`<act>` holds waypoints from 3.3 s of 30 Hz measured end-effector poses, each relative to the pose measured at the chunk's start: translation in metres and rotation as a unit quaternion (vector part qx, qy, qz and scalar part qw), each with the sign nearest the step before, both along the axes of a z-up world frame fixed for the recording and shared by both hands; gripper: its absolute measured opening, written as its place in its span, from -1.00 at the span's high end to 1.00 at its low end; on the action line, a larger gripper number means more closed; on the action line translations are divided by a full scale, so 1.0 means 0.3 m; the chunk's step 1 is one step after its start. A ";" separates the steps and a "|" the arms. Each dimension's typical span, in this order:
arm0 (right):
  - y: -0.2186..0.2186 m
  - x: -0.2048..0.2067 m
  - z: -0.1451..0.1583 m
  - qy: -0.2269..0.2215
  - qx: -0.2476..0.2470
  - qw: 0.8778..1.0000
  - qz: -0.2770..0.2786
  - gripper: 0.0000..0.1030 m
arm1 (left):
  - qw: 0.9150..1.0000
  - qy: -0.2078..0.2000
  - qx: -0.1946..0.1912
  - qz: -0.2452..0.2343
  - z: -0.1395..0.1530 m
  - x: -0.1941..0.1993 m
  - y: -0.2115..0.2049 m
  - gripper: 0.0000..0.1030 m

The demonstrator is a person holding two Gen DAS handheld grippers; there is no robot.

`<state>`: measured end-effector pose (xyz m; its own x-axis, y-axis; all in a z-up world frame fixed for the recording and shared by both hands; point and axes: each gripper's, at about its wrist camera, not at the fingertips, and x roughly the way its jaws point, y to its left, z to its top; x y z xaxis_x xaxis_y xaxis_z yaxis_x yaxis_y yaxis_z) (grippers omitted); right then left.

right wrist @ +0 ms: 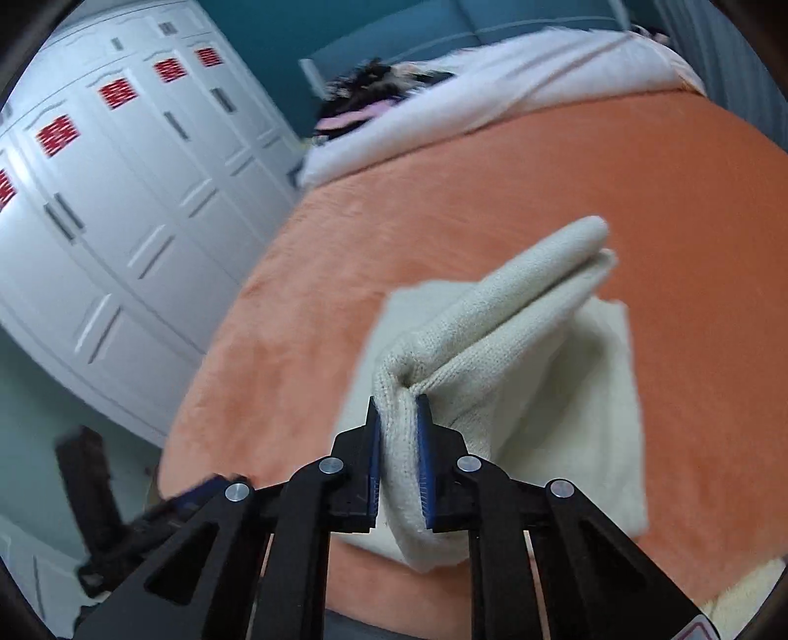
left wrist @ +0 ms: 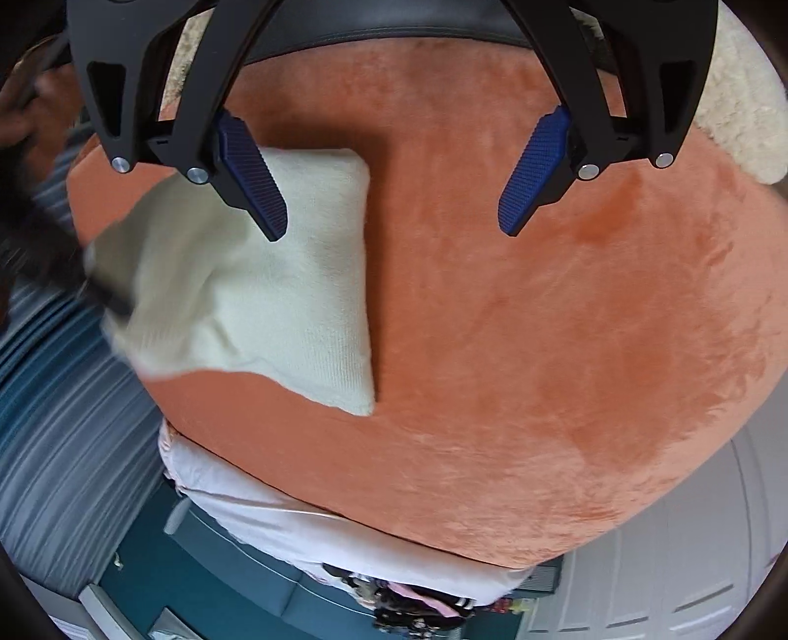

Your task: Fold small clothes

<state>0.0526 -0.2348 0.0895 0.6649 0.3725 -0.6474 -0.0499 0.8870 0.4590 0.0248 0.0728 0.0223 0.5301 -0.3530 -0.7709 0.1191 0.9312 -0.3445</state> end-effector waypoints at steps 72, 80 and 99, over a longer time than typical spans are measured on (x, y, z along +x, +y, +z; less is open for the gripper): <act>-0.255 -0.018 -0.257 0.089 0.059 0.987 -0.120 0.14 | 0.996 0.051 0.063 -0.021 -0.041 0.251 -0.102 -0.26; -0.101 0.042 -0.394 0.147 -0.131 0.980 -0.015 1.00 | 0.988 0.071 0.127 -0.048 -0.165 0.200 -0.179 -0.33; -0.089 -0.224 -0.230 0.115 -0.124 0.981 -0.097 0.81 | 0.982 0.005 0.179 -0.054 -0.083 0.019 -0.239 -0.47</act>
